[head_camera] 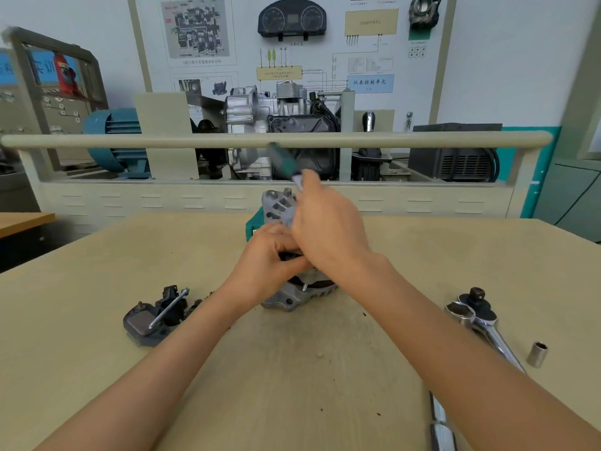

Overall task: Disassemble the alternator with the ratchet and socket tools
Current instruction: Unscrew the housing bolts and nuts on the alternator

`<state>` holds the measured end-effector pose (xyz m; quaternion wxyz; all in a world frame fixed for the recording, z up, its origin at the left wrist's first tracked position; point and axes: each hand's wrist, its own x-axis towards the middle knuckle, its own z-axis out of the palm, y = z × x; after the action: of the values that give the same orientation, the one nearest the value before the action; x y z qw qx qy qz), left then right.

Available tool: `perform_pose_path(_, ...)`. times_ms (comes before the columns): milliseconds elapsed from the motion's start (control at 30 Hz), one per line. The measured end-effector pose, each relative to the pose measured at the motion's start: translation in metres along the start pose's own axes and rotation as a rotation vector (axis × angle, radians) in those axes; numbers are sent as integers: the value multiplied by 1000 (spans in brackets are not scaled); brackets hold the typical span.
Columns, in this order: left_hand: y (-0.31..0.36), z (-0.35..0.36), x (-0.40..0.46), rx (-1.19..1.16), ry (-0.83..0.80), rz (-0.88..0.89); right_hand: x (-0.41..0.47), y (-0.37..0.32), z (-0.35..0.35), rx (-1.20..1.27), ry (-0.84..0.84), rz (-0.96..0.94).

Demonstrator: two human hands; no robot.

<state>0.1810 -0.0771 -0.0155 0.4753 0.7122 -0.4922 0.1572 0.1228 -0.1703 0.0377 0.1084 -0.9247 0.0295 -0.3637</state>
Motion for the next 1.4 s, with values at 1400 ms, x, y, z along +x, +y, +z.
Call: perform_pose_path(1400,-4,-2,1,83,-33,35,-1,-12,20,1056,555,651)
